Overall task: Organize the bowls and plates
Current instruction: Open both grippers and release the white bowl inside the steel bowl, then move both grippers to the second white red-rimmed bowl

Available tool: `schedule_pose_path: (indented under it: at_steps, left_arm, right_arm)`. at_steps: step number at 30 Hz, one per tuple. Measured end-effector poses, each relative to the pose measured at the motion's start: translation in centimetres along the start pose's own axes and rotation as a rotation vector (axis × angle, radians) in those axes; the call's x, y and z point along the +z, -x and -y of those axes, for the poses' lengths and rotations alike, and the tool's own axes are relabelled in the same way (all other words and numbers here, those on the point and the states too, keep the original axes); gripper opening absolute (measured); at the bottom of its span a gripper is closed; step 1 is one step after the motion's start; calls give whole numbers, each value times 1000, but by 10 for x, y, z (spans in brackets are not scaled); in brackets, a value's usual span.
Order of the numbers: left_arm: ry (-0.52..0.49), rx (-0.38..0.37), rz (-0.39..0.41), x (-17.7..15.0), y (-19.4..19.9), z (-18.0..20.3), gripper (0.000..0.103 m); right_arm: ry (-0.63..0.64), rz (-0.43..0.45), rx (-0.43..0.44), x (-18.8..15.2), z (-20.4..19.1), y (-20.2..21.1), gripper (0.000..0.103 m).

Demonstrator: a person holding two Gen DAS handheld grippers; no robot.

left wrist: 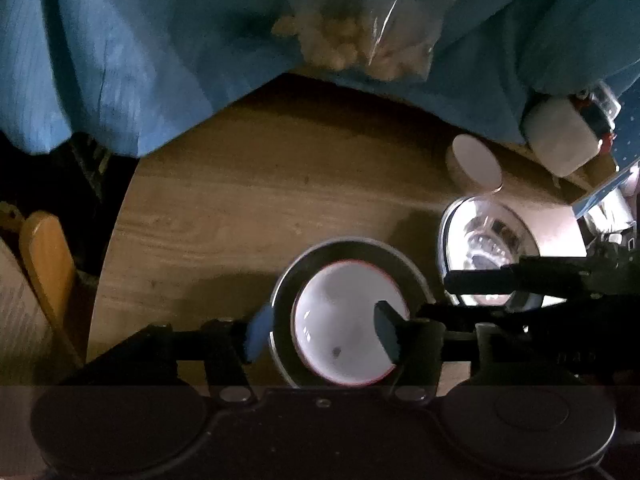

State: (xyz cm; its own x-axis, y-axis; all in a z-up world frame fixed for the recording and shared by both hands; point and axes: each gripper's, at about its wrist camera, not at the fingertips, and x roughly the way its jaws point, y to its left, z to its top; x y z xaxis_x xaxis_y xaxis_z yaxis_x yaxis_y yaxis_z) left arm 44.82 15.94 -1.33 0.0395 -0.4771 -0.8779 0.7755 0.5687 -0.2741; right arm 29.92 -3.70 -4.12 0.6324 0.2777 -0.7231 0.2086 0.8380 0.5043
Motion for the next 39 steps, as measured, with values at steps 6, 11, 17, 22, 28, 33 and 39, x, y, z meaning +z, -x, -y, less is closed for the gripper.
schedule_pose_path:
  at_steps: [6,11,17,22,28,33,39]
  left_arm:
    - [14,-27,86,16,7,5,87]
    - [5,-3,130,28,3,14,102]
    - [-61,-18,178,39,-10,28,102]
    - [-126,-54,181,54,-26,50,102]
    - [-204,-96,154,75,-48,86,102]
    - [-270,-96,119,93,-72,108,102]
    - [-329,-94,70,114,-102,125,102]
  right_arm:
    - [-40,69,-48,-2,12,15,87]
    - [-100,157,-95,-3,27,29,100]
    - [-175,282,-196,-8,46,48,103]
    - [-259,360,-299,-16,65,62,103]
    - [-368,381,-383,-25,91,69,103]
    - [-435,361,-444,-27,113,68,103]
    - [-461,384,-513,-25,132,65,103]
